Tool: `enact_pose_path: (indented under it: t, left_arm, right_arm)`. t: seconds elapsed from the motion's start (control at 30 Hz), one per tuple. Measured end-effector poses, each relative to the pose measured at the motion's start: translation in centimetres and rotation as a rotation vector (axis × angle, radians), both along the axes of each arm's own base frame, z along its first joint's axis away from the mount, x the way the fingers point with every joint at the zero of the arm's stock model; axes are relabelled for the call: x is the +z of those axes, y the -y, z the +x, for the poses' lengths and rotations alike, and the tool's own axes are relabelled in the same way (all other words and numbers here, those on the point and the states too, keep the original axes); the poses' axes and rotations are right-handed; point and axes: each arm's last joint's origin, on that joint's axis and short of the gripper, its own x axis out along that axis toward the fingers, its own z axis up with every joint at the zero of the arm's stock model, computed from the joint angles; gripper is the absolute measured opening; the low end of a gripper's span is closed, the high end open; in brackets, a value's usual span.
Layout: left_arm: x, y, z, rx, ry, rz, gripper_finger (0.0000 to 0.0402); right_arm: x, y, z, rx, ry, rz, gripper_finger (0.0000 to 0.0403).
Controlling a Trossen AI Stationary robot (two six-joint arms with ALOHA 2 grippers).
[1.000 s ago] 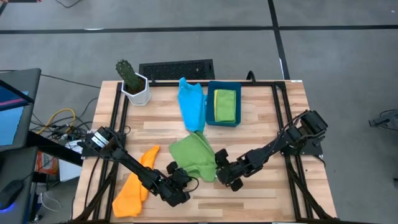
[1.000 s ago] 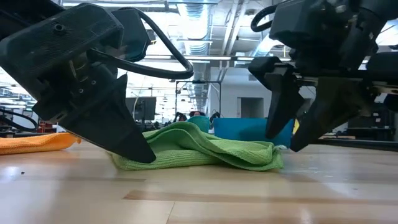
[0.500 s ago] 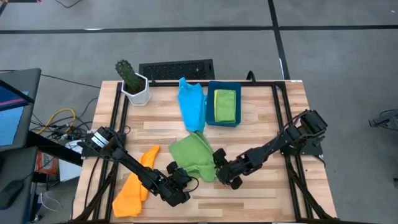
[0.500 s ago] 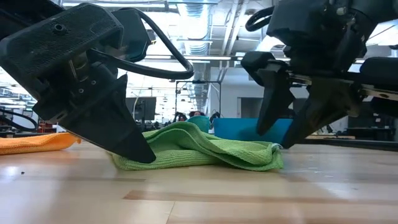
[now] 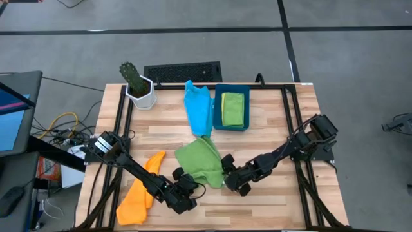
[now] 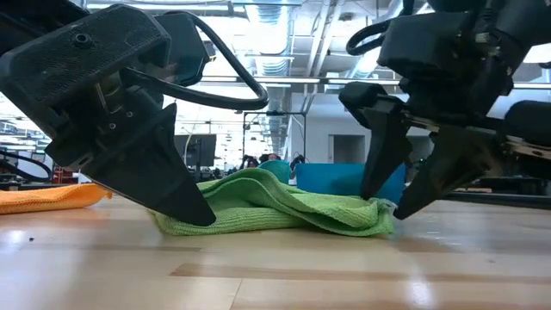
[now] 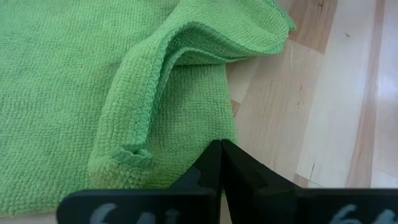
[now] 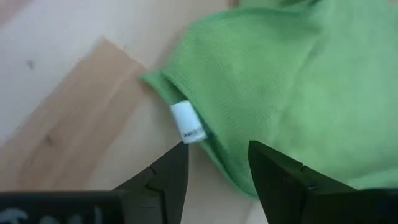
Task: Fold microfiber towels
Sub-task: Fold the green towel
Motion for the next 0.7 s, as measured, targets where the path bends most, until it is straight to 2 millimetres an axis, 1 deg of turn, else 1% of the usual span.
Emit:
enact_pose_path:
  t: [0.13, 0.3, 0.4, 0.53, 0.7]
  left_arm:
    - [0.0, 0.0, 0.0, 0.000, -0.001, -0.001, 0.0000]
    - [0.0, 0.0, 0.0, 0.000, -0.002, -0.004, 0.0000]
    - [0.0, 0.0, 0.0, -0.001, -0.003, -0.005, 0.0000]
    - [0.0, 0.0, 0.0, -0.002, -0.003, -0.007, 0.0000]
    - [0.0, 0.1, -0.1, -0.004, -0.004, -0.008, 0.0000]
  right_arm:
    - [-0.6, 0.0, 0.2, -0.007, -0.006, -0.012, 0.0178]
    - [-0.8, -0.1, 0.1, -0.011, -0.011, -0.029, 0.0133]
    - [-0.5, 0.1, -0.3, -0.025, -0.014, -0.066, 0.0097]
    - [0.3, 0.2, -0.4, -0.030, 0.000, -0.063, 0.0052]
    - [1.1, 0.5, -0.5, -0.053, 0.005, -0.026, 0.0012]
